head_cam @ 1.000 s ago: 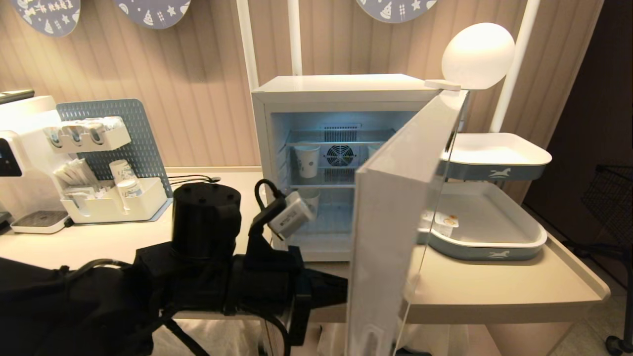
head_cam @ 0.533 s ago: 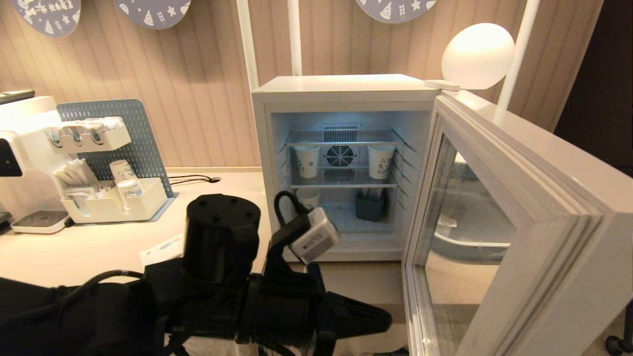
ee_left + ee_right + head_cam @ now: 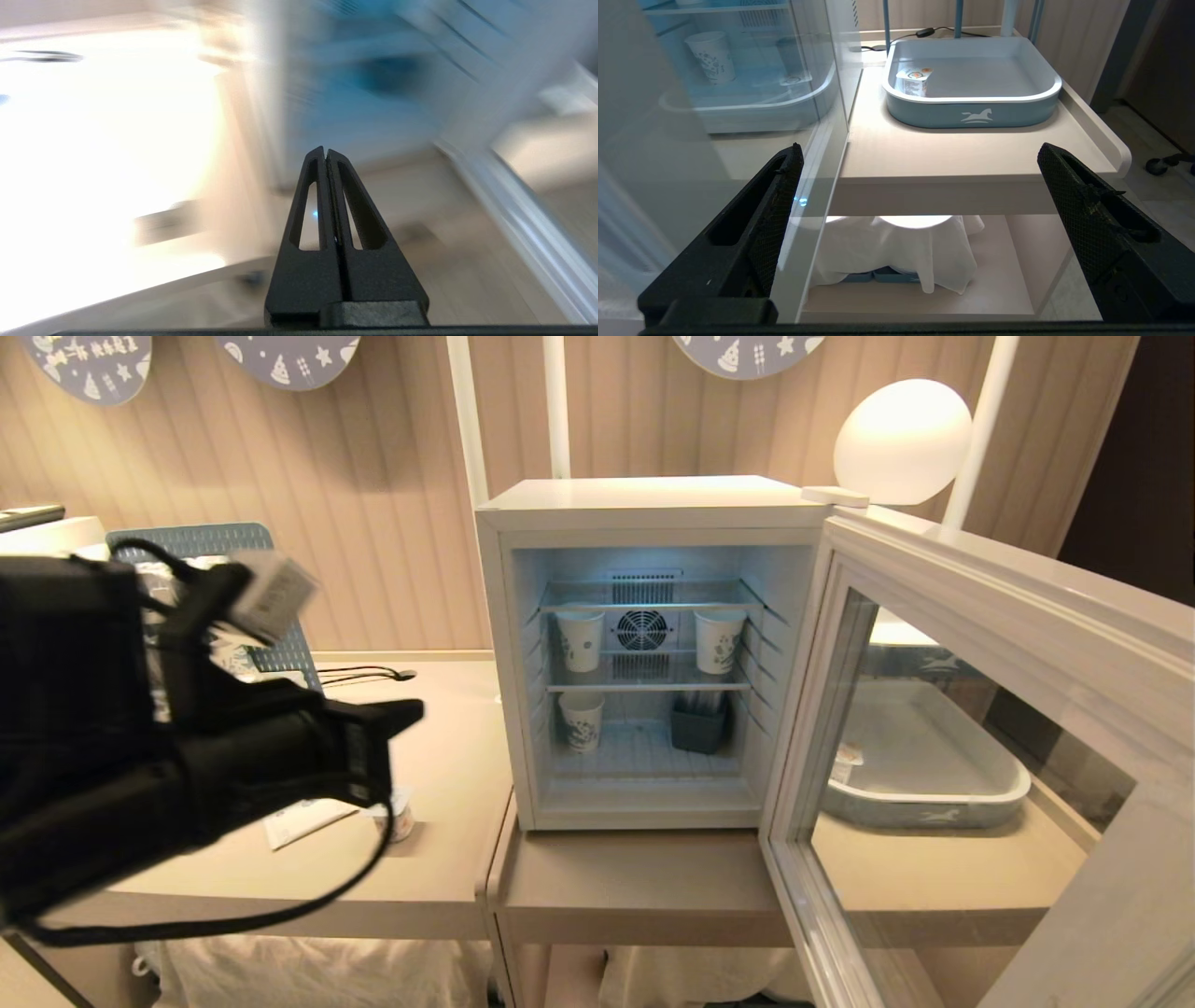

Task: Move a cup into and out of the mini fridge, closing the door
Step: Open the freezer door, then put the yoghurt in the freezer

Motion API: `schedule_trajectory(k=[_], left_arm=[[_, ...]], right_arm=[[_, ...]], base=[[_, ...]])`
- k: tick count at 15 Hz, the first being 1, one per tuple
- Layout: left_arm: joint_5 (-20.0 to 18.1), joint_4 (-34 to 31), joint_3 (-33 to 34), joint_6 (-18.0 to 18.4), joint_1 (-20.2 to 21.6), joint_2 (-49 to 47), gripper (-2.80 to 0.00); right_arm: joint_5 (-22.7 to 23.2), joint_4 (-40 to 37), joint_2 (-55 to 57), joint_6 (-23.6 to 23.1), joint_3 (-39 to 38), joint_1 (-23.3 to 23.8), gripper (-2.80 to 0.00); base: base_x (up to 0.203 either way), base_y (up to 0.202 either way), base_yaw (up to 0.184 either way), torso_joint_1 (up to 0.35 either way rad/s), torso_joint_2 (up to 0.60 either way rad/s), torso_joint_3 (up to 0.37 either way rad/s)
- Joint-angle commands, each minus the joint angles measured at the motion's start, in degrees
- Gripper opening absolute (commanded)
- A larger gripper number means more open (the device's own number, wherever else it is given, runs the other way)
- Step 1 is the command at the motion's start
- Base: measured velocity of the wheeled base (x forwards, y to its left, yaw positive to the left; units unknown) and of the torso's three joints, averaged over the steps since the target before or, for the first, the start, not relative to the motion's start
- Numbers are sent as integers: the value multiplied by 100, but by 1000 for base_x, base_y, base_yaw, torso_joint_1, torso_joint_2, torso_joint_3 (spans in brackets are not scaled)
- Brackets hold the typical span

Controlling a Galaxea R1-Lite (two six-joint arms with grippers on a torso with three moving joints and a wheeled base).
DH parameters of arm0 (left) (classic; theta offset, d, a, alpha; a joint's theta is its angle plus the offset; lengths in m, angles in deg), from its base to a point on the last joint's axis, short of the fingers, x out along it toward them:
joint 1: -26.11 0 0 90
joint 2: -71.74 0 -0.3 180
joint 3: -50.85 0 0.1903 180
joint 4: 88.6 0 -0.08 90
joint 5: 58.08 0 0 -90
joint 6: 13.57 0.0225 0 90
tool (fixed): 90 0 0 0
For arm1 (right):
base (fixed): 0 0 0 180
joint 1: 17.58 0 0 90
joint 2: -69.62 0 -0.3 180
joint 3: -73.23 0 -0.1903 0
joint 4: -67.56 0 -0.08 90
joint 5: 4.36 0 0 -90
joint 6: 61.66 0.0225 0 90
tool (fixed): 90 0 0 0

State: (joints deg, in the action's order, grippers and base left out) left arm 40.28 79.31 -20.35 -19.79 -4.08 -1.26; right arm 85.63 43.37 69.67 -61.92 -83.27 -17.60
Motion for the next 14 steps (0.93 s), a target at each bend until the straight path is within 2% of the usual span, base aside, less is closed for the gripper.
schedule_trajectory(k=[1,4,5,6,7,8,10,11,13,14], left_arm=[[944,-1069,-302,-9,313,1491,-280],[1566,-3303,-729,-45,888,3527,-280],[1647,-3930,-794,-76,1403,4111,-280],[1593,-4376,-771,-83,1979,4705,-280],[1376,-4675,-686,-49,2416,5245,-280],[1028,-4904,-546,7,2681,5783,-280],[211,-5075,61,201,2863,6806,-280],[-152,-4945,662,369,2916,7144,-280],[-458,-3913,2094,530,2968,7300,-280],[-545,-3015,3022,630,2982,7299,-280]], right_arm=[[1,3,4,0,4,-6,0],[1,3,4,0,-5,2,0],[1,3,4,0,-5,-6,0],[1,21,4,0,-5,-6,0],[1,23,4,0,-5,1,0],[1,20,4,0,-5,-5,0],[1,3,4,0,-5,2,0],[1,8,7,0,-5,2,0],[1,11,10,0,-5,2,0],[1,11,4,0,-5,2,0]], base=[[0,0,0,0,0,0],[0,0,0,0,0,0],[0,0,0,0,0,0],[0,0,0,0,0,0],[0,0,0,0,0,0],[0,0,0,0,0,0],[0,0,0,0,0,0],[0,0,0,0,0,0],[0,0,0,0,0,0],[0,0,0,0,0,0]])
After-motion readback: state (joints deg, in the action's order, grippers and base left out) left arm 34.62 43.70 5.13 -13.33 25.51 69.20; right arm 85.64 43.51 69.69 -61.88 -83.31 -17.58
